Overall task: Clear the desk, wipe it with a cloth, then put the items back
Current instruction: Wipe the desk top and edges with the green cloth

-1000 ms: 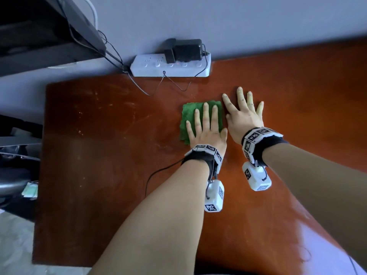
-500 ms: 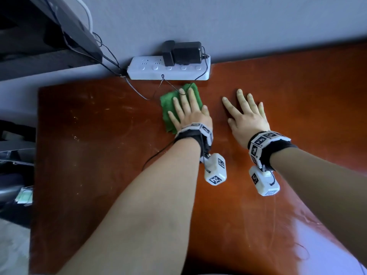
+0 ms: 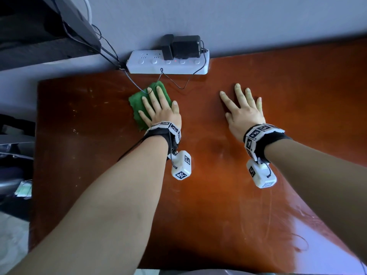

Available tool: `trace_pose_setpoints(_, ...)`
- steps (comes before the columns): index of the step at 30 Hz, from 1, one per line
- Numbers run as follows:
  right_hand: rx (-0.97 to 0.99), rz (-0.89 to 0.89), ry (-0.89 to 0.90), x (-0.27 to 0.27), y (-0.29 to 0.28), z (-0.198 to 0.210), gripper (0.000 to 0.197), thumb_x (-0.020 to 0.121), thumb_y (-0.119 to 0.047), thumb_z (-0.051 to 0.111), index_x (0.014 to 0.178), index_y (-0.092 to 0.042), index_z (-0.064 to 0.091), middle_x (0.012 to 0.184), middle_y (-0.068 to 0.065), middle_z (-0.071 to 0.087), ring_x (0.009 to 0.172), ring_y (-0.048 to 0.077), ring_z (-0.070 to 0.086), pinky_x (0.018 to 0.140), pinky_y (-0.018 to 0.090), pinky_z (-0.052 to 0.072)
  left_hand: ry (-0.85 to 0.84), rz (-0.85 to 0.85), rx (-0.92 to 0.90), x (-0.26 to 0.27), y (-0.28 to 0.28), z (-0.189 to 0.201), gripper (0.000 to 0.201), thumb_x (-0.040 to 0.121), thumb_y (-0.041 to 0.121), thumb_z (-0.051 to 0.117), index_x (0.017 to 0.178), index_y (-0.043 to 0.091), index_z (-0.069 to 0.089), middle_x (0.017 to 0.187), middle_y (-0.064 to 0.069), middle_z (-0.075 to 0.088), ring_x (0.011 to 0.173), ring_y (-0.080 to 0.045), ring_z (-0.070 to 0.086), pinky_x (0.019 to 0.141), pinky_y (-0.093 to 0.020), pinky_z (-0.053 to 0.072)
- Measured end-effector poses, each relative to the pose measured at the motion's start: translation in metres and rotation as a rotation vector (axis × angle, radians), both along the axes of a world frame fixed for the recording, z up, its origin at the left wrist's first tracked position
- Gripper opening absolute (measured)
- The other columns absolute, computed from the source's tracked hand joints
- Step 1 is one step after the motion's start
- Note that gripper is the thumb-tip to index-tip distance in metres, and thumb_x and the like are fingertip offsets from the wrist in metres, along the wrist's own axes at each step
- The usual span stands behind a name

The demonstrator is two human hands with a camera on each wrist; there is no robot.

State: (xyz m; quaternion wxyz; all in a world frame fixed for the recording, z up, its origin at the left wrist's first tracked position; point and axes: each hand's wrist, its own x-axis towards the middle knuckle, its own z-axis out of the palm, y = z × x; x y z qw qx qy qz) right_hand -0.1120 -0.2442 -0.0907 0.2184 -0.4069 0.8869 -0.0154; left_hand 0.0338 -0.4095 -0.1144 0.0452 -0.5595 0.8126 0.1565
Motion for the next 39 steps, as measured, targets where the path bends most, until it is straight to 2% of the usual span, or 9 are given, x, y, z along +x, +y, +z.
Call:
trace_pose_setpoints(4, -0.014, -0.002, 0.009, 0.001, -0.001, 0.0, 0.063, 0.103, -0.029, 0.033, 0.155, -0.044, 0.001, 0.165, 0.001, -0.012, 0.151, 0.031, -0.008, 0.12, 0.057, 0.0, -0.01, -0.063, -0.007, -0.006, 0.032, 0.003, 0.067, 0.103, 0.046, 0.026, 0.158, 0.026, -0.005, 0.166, 0.002, -0.013, 0.152, -0.025, -0.009, 0.121, -0.055, -0.002)
trace_pose_setpoints(10, -0.021, -0.009, 0.007, 0.0, -0.002, 0.001, 0.064, 0.102, -0.028, 0.035, 0.155, -0.043, 0.003, 0.165, 0.001, -0.011, 0.151, 0.032, -0.008, 0.12, 0.058, 0.001, -0.06, -0.371, -0.008, -0.005, 0.068, 0.001, 0.067, 0.103, 0.048, 0.024, 0.157, 0.028, -0.011, 0.164, 0.004, -0.018, 0.152, -0.023, -0.014, 0.121, -0.054, -0.005)
trace_pose_setpoints(16, -0.023, -0.011, -0.004, 0.0, -0.002, 0.004, 0.064, 0.103, -0.028, 0.034, 0.155, -0.043, 0.001, 0.164, 0.0, -0.013, 0.151, 0.03, -0.009, 0.12, 0.057, -0.001, -0.056, -0.442, -0.016, -0.032, 0.068, 0.002, 0.067, 0.103, 0.048, 0.027, 0.158, 0.03, -0.007, 0.165, 0.007, -0.012, 0.152, -0.023, -0.008, 0.121, -0.053, -0.003)
trace_pose_setpoints(21, -0.025, -0.013, -0.006, 0.0, -0.001, 0.0, 0.063, 0.102, -0.029, 0.034, 0.155, -0.043, 0.002, 0.164, -0.001, -0.014, 0.151, 0.03, -0.01, 0.12, 0.057, -0.001, -0.024, -0.387, 0.009, -0.065, 0.063, 0.003, 0.067, 0.102, 0.046, 0.032, 0.158, 0.03, -0.002, 0.166, 0.008, -0.008, 0.153, -0.02, -0.006, 0.121, -0.052, -0.003)
trace_pose_setpoints(27, 0.004, -0.018, -0.026, -0.001, -0.003, 0.005, 0.065, 0.102, -0.026, 0.035, 0.155, -0.043, 0.001, 0.164, -0.001, -0.015, 0.151, 0.03, -0.009, 0.121, 0.056, 0.0, 0.003, -0.356, 0.011, -0.059, 0.048, 0.002, 0.065, 0.102, 0.044, 0.033, 0.158, 0.033, 0.002, 0.166, 0.01, -0.002, 0.153, -0.017, -0.001, 0.122, -0.05, 0.001)
trace_pose_setpoints(31, 0.016, -0.037, -0.033, 0.002, -0.006, 0.007, 0.065, 0.102, -0.024, 0.033, 0.155, -0.043, 0.001, 0.164, 0.0, -0.015, 0.151, 0.031, -0.01, 0.12, 0.057, 0.001, -0.023, -0.276, 0.033, -0.031, 0.022, 0.004, 0.064, 0.102, 0.043, 0.029, 0.158, 0.033, -0.002, 0.165, 0.011, -0.008, 0.152, -0.016, -0.005, 0.122, -0.049, -0.001)
trace_pose_setpoints(36, 0.0, -0.077, -0.068, 0.008, -0.007, 0.009, 0.061, 0.103, -0.031, 0.033, 0.155, -0.042, 0.005, 0.164, 0.001, -0.014, 0.151, 0.031, -0.011, 0.12, 0.056, -0.001, -0.067, -0.124, 0.044, 0.034, -0.029, 0.005, 0.064, 0.103, 0.042, 0.027, 0.158, 0.032, -0.005, 0.165, 0.01, -0.013, 0.152, -0.017, -0.007, 0.122, -0.051, -0.001)
trace_pose_setpoints(39, -0.016, -0.104, -0.094, 0.012, -0.006, 0.009, 0.059, 0.103, -0.034, 0.034, 0.156, -0.04, 0.008, 0.165, 0.002, -0.012, 0.151, 0.031, -0.01, 0.121, 0.055, 0.0, -0.08, -0.073, 0.065, 0.06, -0.038, 0.008, 0.063, 0.104, 0.041, 0.027, 0.158, 0.031, -0.005, 0.165, 0.009, -0.014, 0.152, -0.018, -0.008, 0.122, -0.052, 0.0)
